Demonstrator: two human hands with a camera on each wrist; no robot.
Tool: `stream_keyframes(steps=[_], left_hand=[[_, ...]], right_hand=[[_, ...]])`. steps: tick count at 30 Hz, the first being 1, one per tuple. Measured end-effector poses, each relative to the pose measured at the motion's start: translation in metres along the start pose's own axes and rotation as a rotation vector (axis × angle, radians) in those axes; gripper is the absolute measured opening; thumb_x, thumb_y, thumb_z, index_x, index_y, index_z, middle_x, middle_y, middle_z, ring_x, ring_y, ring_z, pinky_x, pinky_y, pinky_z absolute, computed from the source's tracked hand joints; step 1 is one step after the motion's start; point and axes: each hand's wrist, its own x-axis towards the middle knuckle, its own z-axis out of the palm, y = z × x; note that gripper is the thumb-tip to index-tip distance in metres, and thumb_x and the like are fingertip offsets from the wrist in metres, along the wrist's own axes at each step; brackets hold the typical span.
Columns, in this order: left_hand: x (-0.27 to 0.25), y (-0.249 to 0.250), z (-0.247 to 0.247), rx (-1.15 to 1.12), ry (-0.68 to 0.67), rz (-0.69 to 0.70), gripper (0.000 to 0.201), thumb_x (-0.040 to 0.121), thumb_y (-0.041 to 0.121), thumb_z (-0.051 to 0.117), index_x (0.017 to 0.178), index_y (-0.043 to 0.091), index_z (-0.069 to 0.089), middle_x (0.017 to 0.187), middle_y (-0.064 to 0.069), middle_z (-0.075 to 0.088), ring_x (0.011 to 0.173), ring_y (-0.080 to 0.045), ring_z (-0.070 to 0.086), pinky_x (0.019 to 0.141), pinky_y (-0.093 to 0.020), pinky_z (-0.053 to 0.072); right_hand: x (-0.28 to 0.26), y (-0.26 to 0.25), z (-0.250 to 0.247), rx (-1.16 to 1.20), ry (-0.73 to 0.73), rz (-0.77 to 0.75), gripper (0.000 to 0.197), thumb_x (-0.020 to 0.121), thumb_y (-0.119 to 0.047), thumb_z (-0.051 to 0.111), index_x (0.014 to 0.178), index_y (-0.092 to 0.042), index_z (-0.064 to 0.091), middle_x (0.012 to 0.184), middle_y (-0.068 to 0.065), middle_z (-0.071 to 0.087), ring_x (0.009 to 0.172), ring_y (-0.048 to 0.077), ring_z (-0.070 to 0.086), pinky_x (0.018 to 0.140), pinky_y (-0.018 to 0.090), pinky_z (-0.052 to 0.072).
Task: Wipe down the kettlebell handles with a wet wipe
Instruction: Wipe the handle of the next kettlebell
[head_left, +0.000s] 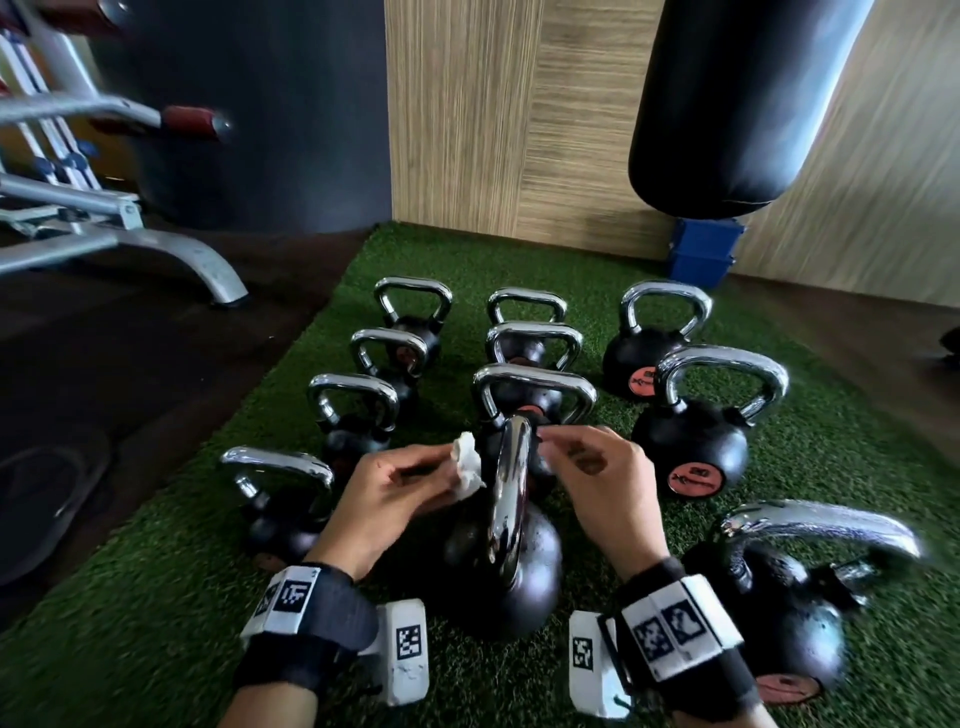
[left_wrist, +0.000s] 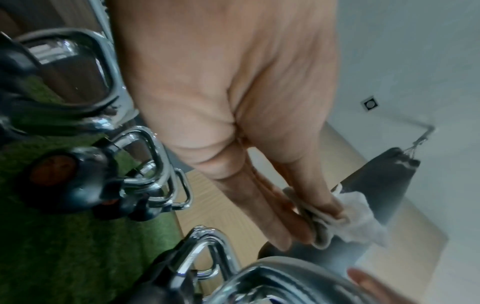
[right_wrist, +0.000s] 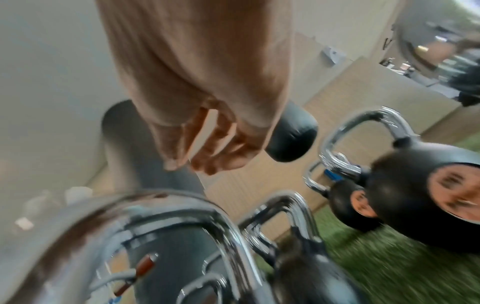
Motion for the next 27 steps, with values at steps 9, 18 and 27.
stream_keyframes(steps=[9, 18, 27], left_hand=[[0.006, 0.024, 0.023, -0.124, 0.04, -0.015, 0.037, 0.08, 0.006, 0.074, 0.117, 0.007, 0.069, 0.098, -0.017, 0.078, 0.089, -0.021, 0.077, 0.071, -0.024, 0.061], [0.005, 0.015, -0.001, 0.067, -0.167, -0.041, 0.043, 0.094, 0.029, 0.066, 0.136, 0.038, 0.062, 0.123, -0.006, 0.074, 0.111, -0.02, 0.072, 0.085, -0.024, 0.058], [-0.016, -0.079, 0.012, 0.925, -0.393, -0.246, 0.159, 0.037, 0.084, 0.084, 0.157, 0.046, -0.013, 0.165, 0.022, -0.017, 0.154, -0.006, -0.019, 0.128, -0.048, 0.003]], right_hand=[[-0.001, -0.043, 0.005, 0.147, -0.245, -0.228, 0.034, 0.071, -0.015, 0.09, 0.104, -0.019, 0.081, 0.099, -0.006, 0.076, 0.08, 0.013, 0.074, 0.075, 0.035, 0.063], [0.001, -0.032, 0.006, 0.142, -0.162, -0.058, 0.02, 0.071, -0.015, 0.089, 0.088, -0.026, 0.082, 0.085, -0.012, 0.078, 0.074, 0.007, 0.075, 0.071, 0.036, 0.064], [0.011, 0.042, 0.003, 0.071, 0.014, 0.284, 0.029, 0.064, -0.026, 0.094, 0.087, -0.032, 0.078, 0.08, -0.012, 0.078, 0.074, 0.004, 0.074, 0.077, 0.033, 0.064]])
